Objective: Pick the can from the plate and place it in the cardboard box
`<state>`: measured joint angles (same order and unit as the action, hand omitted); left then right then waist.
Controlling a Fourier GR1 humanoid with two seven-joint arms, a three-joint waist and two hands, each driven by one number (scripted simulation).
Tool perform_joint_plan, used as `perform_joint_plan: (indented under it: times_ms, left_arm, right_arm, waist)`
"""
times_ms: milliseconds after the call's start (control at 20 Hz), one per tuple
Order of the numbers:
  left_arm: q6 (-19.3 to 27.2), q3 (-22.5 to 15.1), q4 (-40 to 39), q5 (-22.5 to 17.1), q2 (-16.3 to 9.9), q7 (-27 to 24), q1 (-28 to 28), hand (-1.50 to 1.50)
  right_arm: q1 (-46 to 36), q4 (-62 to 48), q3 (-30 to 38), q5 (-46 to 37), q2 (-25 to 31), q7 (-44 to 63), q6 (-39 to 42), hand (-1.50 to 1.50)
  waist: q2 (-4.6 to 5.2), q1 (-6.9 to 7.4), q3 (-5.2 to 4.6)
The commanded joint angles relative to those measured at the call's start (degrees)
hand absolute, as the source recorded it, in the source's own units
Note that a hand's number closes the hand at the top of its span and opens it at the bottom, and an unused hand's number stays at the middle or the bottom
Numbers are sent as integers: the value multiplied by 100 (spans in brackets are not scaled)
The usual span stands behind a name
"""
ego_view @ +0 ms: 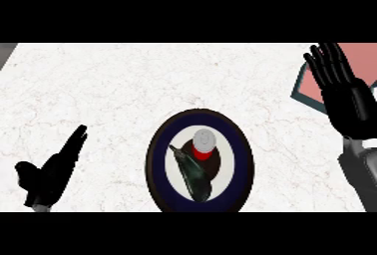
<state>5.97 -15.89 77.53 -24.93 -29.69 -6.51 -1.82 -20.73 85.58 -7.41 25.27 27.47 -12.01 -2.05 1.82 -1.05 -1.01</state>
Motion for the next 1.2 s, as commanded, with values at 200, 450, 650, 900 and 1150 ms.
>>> perform_joint_plan:
  times_ms: [200,450,650,900,1150]
  left_arm:
    - [66,252,1397,741,-956,-239,32,0]
    - [77,142,1479,953,-873,-196,573,0]
    - [45,79,1222,1115,-745,-112,1083,0]
    - [-39,31,1188,1179,-602,55,1404,0]
    - [53,-230,1144,1369,-287,175,1606,0]
  right_arm:
    - [-333,824,236,-831,400,811,-1371,-150]
    - [168,1506,-412,-2201,1212,2260,-2022,-150]
    - [537,2394,-1301,-3462,1514,2579,-2095,-150]
    - [419,3413,-1565,-4198,2298,3809,-1391,-150]
    - [-228,3616,-2482,-4549,2344,5503,-188,-150]
  waist:
    - [-431,-463,55]
    - [-312,-458,63]
    - [-245,-301,74]
    - [-228,-114,81]
    - [-202,83,65]
